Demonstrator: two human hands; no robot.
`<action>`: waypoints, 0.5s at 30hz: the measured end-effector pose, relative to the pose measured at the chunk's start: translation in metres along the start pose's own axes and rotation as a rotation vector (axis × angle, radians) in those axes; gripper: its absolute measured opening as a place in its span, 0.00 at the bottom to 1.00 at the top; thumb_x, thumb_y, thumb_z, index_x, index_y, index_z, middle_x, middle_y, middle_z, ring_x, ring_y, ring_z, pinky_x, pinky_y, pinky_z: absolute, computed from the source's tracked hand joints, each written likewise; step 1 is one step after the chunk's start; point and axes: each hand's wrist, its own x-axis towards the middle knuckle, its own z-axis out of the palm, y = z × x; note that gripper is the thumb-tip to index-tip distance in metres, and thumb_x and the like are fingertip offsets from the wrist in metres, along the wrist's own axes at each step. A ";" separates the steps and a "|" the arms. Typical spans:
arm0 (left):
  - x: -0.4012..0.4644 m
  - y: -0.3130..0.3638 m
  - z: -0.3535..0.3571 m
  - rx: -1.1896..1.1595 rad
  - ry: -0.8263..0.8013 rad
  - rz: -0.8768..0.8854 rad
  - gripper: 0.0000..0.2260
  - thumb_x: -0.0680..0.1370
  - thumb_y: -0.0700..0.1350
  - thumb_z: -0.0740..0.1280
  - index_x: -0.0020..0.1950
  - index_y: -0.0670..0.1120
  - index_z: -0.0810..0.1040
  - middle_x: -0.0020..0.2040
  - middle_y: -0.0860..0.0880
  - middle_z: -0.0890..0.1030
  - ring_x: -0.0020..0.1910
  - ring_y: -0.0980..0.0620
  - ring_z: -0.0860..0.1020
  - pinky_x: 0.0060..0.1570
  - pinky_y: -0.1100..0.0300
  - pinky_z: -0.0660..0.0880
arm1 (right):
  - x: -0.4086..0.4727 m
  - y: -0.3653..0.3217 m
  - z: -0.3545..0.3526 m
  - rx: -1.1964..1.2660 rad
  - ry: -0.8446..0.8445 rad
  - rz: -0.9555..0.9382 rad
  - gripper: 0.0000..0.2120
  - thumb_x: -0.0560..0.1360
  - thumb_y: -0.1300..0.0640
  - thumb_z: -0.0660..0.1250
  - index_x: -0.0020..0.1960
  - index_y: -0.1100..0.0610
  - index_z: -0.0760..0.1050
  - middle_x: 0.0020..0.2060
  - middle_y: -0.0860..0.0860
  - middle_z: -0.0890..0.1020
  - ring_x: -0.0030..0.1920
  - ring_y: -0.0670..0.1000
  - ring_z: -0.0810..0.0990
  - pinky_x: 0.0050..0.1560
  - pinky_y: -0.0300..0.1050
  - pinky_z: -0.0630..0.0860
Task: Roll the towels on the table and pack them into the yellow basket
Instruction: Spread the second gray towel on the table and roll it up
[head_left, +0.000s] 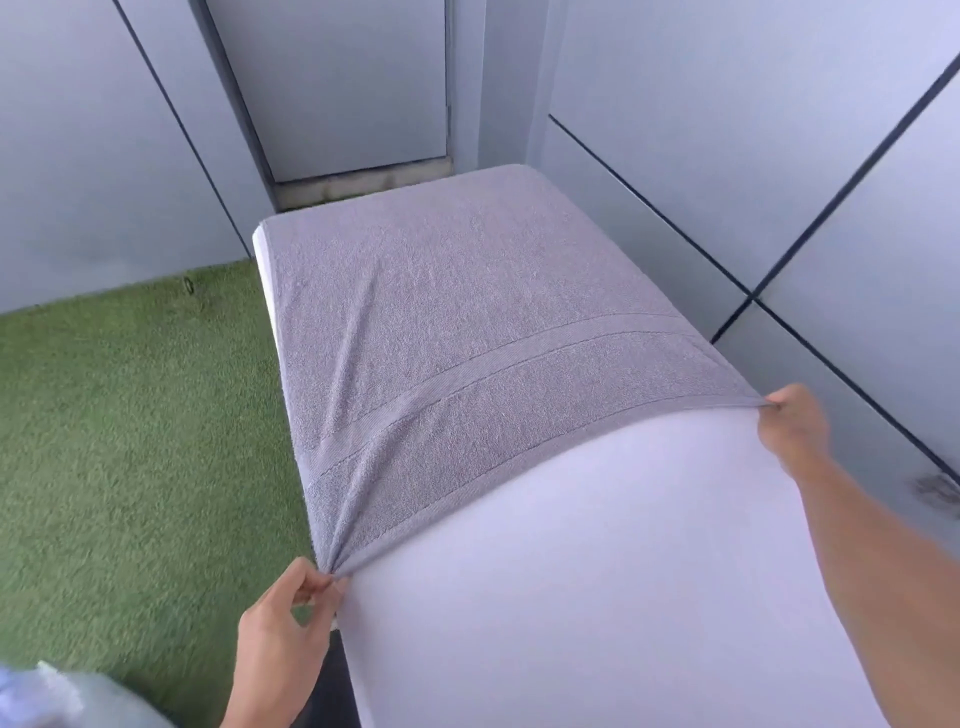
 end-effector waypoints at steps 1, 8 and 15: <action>-0.023 -0.001 0.003 -0.011 0.002 -0.010 0.11 0.72 0.40 0.74 0.34 0.47 0.74 0.31 0.53 0.80 0.35 0.60 0.78 0.34 0.73 0.69 | -0.010 0.015 -0.008 -0.004 0.001 -0.022 0.10 0.73 0.65 0.57 0.35 0.55 0.64 0.36 0.52 0.65 0.35 0.54 0.64 0.29 0.42 0.62; -0.176 -0.002 0.018 -0.040 0.031 0.023 0.13 0.70 0.42 0.75 0.31 0.48 0.72 0.29 0.55 0.77 0.34 0.59 0.77 0.34 0.75 0.67 | -0.079 0.142 -0.057 -0.005 -0.005 0.074 0.06 0.74 0.64 0.58 0.44 0.59 0.73 0.37 0.56 0.74 0.42 0.57 0.77 0.33 0.44 0.65; -0.305 0.000 0.036 -0.086 0.080 0.025 0.14 0.69 0.32 0.74 0.32 0.46 0.73 0.35 0.53 0.77 0.36 0.58 0.75 0.34 0.75 0.72 | -0.138 0.239 -0.099 0.077 0.005 0.105 0.07 0.74 0.66 0.59 0.46 0.65 0.75 0.35 0.55 0.74 0.39 0.53 0.73 0.39 0.47 0.67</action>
